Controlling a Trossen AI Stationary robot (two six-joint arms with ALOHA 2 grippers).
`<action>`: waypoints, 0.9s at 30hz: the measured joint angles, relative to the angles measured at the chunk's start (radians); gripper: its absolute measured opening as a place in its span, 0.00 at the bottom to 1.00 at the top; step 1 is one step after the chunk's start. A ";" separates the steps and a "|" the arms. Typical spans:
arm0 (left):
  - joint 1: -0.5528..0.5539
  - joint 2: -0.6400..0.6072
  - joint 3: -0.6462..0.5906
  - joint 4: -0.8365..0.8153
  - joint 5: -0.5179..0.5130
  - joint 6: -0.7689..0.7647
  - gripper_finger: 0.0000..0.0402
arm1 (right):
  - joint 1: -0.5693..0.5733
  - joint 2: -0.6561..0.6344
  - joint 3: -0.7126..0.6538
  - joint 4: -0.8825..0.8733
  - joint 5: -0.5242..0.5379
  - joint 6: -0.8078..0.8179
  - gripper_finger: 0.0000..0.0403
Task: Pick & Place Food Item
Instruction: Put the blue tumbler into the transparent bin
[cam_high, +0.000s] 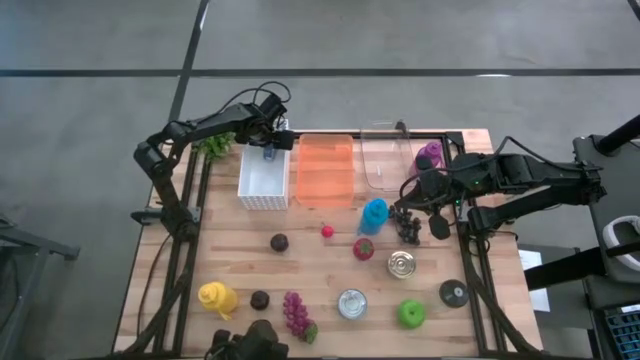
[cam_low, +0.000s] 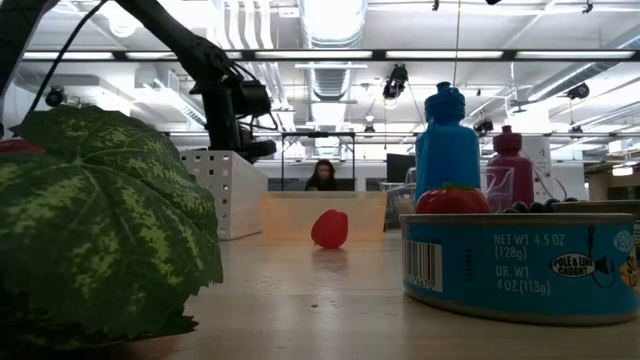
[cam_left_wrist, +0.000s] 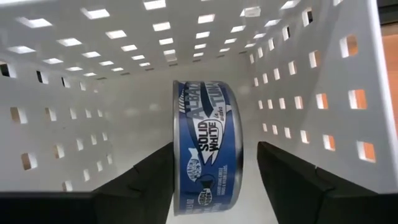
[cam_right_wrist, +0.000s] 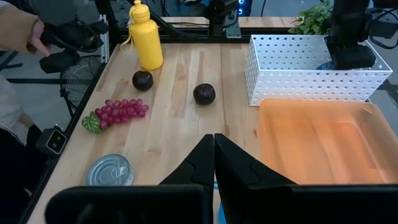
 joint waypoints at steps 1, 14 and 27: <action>0.000 0.000 0.000 0.000 0.000 0.003 0.57 | 0.000 0.000 0.000 0.000 0.000 0.000 0.02; 0.011 -0.068 0.002 -0.011 0.000 0.137 0.63 | 0.000 0.000 0.000 -0.001 -0.002 0.016 0.02; -0.011 -0.362 0.008 -0.037 0.005 0.258 0.66 | 0.000 0.000 0.000 -0.002 -0.002 0.016 0.02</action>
